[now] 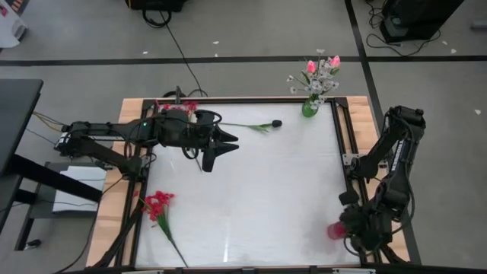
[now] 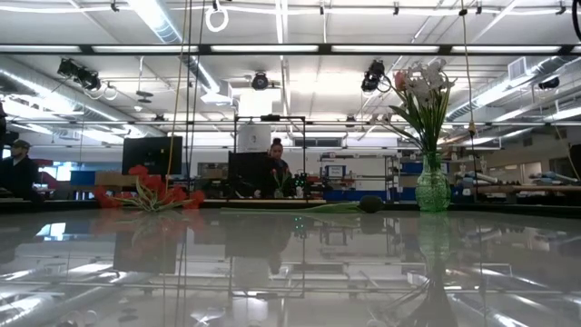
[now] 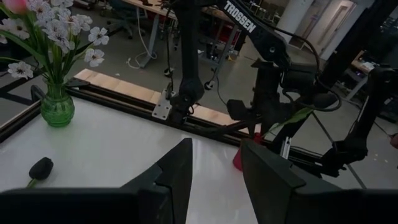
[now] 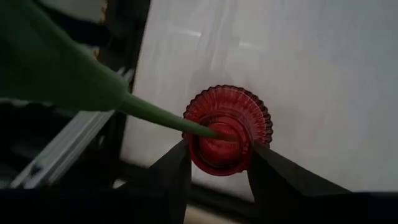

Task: Sort flowers into vase by color
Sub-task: Adjust the red flower vase, then put the top red flower into the red vase

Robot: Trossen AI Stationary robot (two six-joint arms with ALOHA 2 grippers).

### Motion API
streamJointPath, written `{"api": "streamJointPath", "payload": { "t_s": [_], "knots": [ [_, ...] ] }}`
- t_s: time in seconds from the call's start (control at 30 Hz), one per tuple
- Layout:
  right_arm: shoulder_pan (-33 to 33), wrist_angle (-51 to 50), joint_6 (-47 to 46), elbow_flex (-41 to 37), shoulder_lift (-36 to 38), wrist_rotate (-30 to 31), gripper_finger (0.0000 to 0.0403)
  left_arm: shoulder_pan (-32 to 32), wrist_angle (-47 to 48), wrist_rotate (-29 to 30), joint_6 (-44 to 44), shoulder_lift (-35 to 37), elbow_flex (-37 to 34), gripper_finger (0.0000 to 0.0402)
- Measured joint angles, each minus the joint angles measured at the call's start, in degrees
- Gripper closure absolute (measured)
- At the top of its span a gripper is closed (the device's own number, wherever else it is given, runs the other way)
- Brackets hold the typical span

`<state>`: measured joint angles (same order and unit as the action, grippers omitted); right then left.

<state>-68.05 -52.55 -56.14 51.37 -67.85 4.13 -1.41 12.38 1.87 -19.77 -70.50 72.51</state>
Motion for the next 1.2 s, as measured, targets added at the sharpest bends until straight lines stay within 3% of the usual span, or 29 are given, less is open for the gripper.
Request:
{"api": "streamJointPath", "payload": {
  "t_s": [0.3,0.93,1.2],
  "knots": [
    [6.2,1.1,2.2,-0.1,0.0,4.6,0.0245,0.0,0.0,0.0,0.0,0.0,0.0,0.0260],
    [24.6,6.3,12.3,0.0,-0.5,3.4,0.0244,-0.4,3.0,0.0,0.9,0.0,0.0,0.0260],
    [24.7,6.2,9.4,0.0,3.4,0.3,0.0188,-0.4,4.2,0.0,0.9,0.0,0.0,0.0260]
  ]
}}
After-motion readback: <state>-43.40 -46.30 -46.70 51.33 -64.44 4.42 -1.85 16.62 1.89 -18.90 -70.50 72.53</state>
